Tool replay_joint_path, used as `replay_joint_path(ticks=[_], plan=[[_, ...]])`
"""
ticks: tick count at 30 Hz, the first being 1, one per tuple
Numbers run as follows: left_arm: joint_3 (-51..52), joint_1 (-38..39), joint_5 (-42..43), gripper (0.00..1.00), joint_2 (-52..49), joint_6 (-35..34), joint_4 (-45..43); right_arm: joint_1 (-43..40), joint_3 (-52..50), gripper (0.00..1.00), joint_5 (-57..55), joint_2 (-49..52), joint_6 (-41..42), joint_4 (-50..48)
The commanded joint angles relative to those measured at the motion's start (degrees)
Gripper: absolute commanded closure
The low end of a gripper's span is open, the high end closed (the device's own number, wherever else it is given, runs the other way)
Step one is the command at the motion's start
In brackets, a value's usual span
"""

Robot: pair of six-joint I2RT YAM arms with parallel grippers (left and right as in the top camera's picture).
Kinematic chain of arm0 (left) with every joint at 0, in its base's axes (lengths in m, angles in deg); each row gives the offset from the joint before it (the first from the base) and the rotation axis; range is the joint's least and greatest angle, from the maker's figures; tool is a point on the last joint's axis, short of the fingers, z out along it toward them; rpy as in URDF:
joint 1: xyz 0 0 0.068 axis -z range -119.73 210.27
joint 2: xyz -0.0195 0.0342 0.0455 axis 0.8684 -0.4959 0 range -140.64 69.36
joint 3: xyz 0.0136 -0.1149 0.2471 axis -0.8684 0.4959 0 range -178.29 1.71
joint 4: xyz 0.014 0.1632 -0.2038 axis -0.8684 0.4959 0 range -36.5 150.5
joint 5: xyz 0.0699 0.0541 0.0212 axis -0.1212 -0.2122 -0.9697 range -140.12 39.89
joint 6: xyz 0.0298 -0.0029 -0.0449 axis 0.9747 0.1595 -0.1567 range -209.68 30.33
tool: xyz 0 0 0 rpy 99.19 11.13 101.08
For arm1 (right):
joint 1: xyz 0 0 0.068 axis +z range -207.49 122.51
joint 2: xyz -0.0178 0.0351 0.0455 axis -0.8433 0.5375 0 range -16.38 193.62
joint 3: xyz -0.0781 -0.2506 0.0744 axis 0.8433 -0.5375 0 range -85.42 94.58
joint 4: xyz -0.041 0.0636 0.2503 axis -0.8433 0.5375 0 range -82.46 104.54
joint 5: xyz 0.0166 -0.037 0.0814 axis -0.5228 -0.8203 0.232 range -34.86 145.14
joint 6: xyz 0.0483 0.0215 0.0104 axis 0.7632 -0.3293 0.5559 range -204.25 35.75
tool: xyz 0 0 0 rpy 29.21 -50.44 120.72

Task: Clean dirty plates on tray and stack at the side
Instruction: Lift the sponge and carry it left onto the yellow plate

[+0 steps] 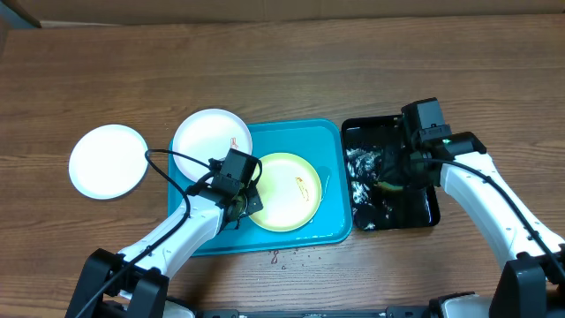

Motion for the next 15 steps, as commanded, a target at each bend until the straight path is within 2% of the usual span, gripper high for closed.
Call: replay_joint_path(ticks=[1, 10, 15], plan=[[0.9, -0.2, -1.2, 0.96, -1.0, 0.2, 0.7, 0.2, -0.3, 0.96, 7.2, -0.4, -2.2, -0.5], [0.9, -0.2, -1.2, 0.96, -1.0, 0.1, 0.6, 0.2, -0.1, 0.96, 1.4, -0.5, -2.3, 2.4], [0.9, -0.2, -1.2, 0.96, -1.0, 0.1, 0.6, 0.2, -0.1, 0.96, 1.4, -0.7, -6.7, 2.4]])
